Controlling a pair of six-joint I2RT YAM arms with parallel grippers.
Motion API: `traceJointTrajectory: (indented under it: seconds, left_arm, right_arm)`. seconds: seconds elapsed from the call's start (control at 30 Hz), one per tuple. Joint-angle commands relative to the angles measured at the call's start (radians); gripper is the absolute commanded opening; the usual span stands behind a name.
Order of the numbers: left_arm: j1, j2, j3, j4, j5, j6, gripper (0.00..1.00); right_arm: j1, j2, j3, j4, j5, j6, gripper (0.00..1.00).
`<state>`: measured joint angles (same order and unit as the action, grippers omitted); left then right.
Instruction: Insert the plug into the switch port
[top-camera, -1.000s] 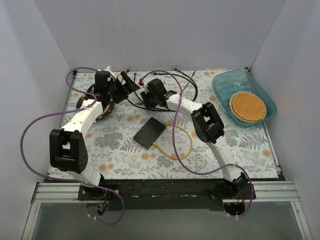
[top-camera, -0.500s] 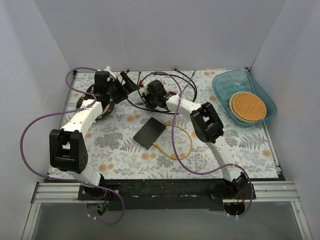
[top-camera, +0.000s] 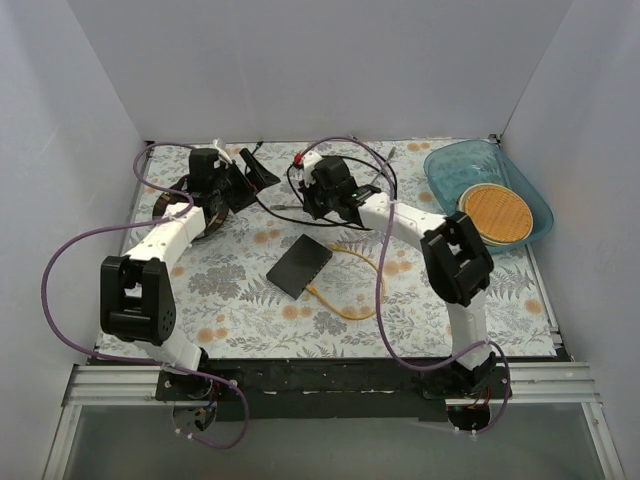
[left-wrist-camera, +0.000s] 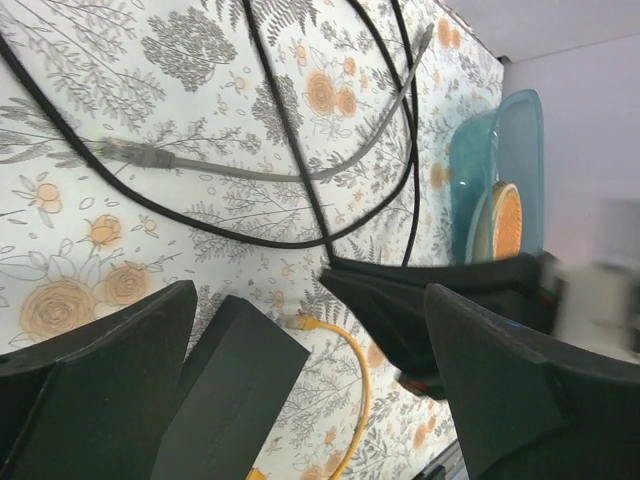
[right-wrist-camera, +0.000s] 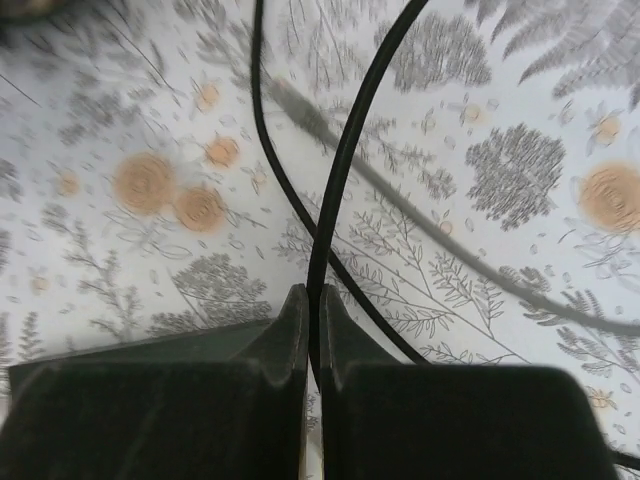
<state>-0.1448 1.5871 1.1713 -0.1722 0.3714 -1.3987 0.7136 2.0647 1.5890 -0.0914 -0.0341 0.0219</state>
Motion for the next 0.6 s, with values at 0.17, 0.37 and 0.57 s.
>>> traceJointTrajectory:
  seconds: [0.17, 0.37, 0.57]
  left_arm:
    - [-0.002, 0.068, -0.088, 0.238, 0.25, -0.146, 0.98]
    - [-0.022, 0.09, -0.139, 0.41, 0.305, -0.238, 0.98]
    - [-0.03, 0.079, -0.153, 0.43, 0.316, -0.233, 0.98]
  right_arm:
    - [0.081, -0.32, -0.236, 0.145, 0.0, 0.016, 0.01]
    - [0.144, -0.357, -0.274, 0.124, 0.028, 0.015, 0.01]
    - [0.168, -0.396, -0.365, 0.16, 0.04, 0.035, 0.01]
